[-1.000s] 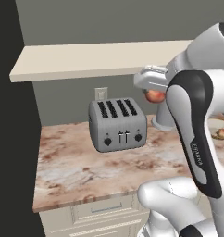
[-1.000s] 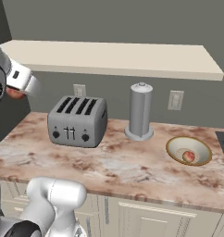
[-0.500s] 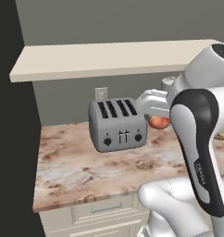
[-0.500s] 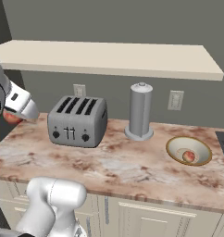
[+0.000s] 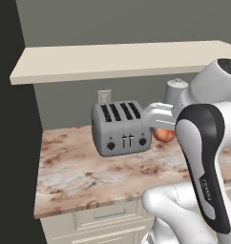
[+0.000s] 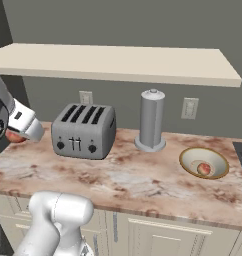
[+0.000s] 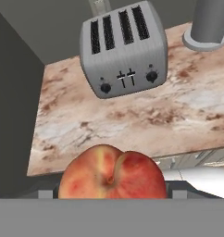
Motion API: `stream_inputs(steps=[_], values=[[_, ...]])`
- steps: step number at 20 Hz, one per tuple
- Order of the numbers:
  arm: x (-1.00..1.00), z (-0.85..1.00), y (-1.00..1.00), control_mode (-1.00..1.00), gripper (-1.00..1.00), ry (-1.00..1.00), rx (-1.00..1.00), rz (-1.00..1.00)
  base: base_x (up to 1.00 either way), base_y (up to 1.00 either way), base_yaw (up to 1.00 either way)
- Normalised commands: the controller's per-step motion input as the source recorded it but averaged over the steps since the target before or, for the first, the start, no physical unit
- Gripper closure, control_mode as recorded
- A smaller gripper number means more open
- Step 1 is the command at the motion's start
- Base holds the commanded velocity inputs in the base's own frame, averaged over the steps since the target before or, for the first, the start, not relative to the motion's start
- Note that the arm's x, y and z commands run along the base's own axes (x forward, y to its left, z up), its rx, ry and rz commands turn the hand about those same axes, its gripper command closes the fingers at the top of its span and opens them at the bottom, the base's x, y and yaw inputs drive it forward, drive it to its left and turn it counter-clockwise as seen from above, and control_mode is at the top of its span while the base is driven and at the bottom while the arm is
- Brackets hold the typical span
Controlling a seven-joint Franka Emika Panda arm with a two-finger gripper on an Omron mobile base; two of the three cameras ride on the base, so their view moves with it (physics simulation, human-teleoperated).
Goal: Pick the peachs from the cabinet and place them in one bowl. Pick the squash from the sink and place it in the other bowl.
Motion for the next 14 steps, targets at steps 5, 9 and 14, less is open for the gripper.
stream_inputs(steps=[5, 9, 14], values=[[0.00, -0.12, -0.30, -1.00, 1.00, 0.18, -0.03, 0.00, 0.00, 0.00, 0.00], [0.00, -0.02, -0.07, -1.00, 1.00, 0.12, -0.01, -0.01, 0.00, 0.00, 0.00], [0.00, 0.00, 0.00, -1.00, 1.00, 0.00, 0.00, 0.00, 0.00, 0.00, 0.00]])
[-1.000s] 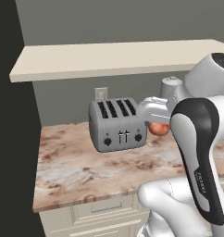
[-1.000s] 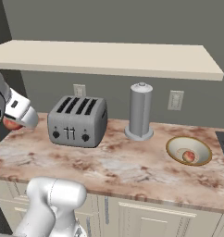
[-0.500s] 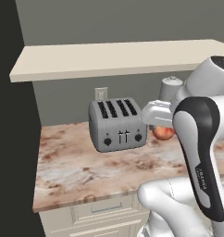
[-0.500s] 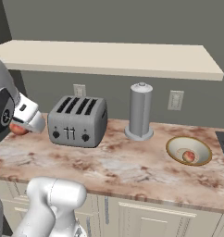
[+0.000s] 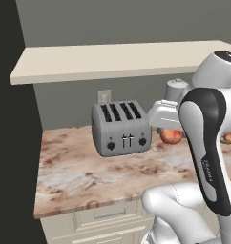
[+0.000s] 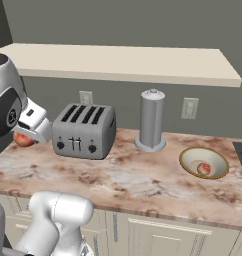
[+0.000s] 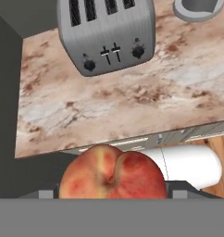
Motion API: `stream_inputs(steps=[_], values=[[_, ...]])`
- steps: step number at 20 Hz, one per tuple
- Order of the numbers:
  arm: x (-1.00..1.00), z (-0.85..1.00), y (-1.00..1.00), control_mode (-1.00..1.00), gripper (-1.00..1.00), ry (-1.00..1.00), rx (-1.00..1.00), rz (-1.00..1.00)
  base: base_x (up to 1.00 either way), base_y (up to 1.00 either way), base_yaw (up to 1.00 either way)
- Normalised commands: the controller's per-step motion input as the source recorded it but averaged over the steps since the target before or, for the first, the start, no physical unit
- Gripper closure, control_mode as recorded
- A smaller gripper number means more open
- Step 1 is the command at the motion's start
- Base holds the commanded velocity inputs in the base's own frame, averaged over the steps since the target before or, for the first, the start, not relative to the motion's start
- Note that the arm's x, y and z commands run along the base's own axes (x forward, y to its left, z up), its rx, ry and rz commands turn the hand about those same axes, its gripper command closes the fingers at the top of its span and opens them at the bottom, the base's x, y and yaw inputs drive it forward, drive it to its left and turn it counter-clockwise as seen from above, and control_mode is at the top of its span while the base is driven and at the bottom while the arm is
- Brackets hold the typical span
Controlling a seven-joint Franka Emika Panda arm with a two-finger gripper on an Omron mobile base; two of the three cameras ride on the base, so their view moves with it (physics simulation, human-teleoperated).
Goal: Pick the peachs from the cabinet and place them in one bowl. Pick the squash from the sink and place it in the other bowl.
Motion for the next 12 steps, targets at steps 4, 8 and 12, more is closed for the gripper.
stream_inputs(steps=[4, 8, 12], values=[[0.00, 0.00, 0.00, -1.00, 1.00, 0.00, 0.00, 0.00, 0.00, 0.00, 0.00], [0.00, 0.00, 0.00, -1.00, 1.00, 0.00, 0.00, 0.00, 0.00, 0.00, 0.00], [0.00, 0.00, 0.00, 1.00, 1.00, 0.00, 0.00, 0.00, -0.30, -0.11, -0.03]])
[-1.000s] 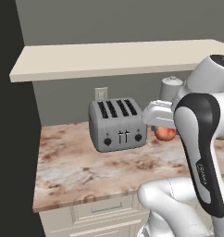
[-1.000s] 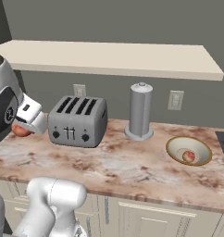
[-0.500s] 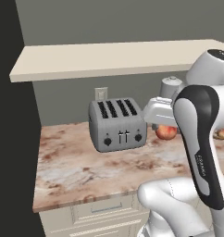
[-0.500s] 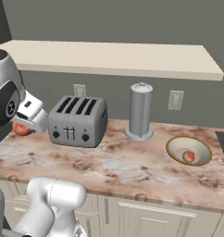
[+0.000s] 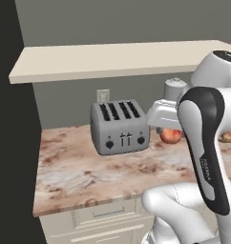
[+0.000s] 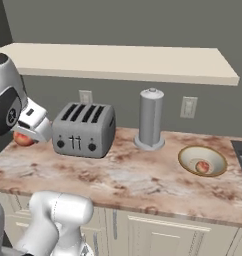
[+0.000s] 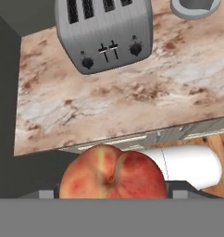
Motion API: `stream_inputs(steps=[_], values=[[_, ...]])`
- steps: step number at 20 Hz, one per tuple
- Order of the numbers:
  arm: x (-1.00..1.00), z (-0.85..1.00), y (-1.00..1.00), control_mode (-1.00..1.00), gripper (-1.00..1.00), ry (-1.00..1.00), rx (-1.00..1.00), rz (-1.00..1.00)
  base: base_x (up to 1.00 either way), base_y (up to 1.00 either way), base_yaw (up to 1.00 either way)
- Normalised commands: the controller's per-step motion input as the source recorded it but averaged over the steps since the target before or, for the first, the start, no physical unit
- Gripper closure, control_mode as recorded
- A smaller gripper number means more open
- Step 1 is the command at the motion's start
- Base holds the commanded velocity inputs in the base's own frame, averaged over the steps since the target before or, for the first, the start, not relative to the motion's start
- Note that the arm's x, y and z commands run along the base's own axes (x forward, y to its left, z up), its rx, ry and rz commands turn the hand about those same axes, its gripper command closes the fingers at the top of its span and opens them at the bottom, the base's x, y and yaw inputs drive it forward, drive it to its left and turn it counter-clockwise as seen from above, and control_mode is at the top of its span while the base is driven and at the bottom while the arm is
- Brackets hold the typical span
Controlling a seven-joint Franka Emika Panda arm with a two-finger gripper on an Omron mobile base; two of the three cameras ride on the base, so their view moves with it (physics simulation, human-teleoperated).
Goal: Pick the peachs from the cabinet and place them in one bowl. Pick the squash from the sink and place it in the other bowl.
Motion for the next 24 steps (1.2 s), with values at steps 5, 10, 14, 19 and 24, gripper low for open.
stream_inputs(steps=[5, 10, 14, 19, 24], values=[[0.00, 0.00, 0.00, 1.00, 1.00, 0.00, 0.00, 0.00, -0.42, -0.80, -0.01], [0.00, 0.00, 0.00, 1.00, 1.00, 0.00, 0.00, 0.00, -0.04, -0.96, 0.00], [0.00, 0.00, 0.00, 1.00, 1.00, 0.00, 0.00, 0.00, 0.09, -0.98, 0.00], [0.00, 0.00, 0.00, 1.00, 1.00, 0.00, 0.00, 0.00, 0.25, -0.92, 0.00], [0.00, 0.00, 0.00, 1.00, 1.00, 0.00, 0.00, 0.00, 0.21, -0.71, 0.00]])
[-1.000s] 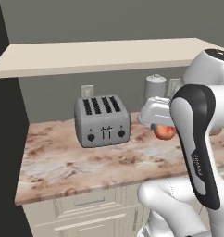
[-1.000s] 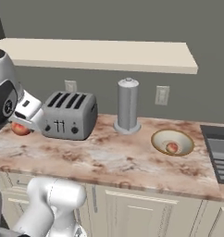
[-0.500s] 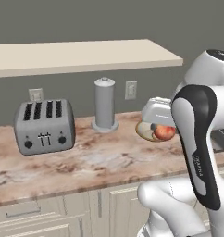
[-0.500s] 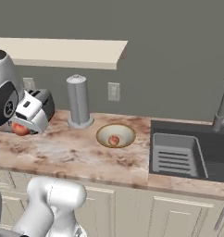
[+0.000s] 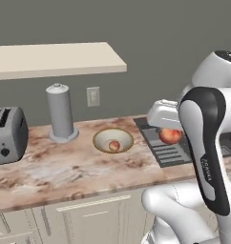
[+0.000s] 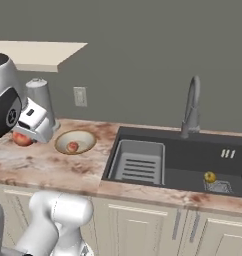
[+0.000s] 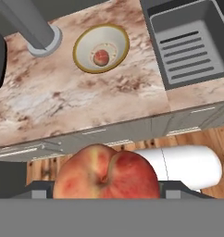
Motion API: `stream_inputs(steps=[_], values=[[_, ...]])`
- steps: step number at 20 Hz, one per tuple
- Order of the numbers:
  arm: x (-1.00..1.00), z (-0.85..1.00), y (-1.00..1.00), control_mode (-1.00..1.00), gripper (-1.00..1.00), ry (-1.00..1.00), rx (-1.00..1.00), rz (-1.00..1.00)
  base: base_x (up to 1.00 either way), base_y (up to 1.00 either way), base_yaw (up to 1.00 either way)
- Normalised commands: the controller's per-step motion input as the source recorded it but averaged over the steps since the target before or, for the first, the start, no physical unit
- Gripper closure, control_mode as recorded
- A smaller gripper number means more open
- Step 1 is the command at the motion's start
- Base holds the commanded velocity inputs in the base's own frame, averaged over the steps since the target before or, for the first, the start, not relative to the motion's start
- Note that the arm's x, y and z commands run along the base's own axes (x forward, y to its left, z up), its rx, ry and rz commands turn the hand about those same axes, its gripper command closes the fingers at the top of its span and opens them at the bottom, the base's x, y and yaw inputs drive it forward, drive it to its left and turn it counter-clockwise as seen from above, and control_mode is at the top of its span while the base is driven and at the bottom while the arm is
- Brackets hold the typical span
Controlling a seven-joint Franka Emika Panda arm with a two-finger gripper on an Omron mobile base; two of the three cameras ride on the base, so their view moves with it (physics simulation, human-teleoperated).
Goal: Pick the peachs from the cabinet and place them in one bowl. Pick the squash from the sink and place it in the other bowl.
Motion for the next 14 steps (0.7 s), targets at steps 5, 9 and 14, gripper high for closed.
stream_inputs(steps=[5, 9, 14], values=[[0.00, 0.00, 0.00, 1.00, 1.00, 0.00, 0.00, 0.00, 0.65, -0.17, 0.00], [0.00, 0.00, 0.00, 1.00, 1.00, 0.00, 0.00, 0.00, 0.76, -0.01, 0.00], [0.00, 0.00, 0.00, -1.00, 1.00, 0.00, 0.00, 0.00, 0.05, 0.00, 0.00]])
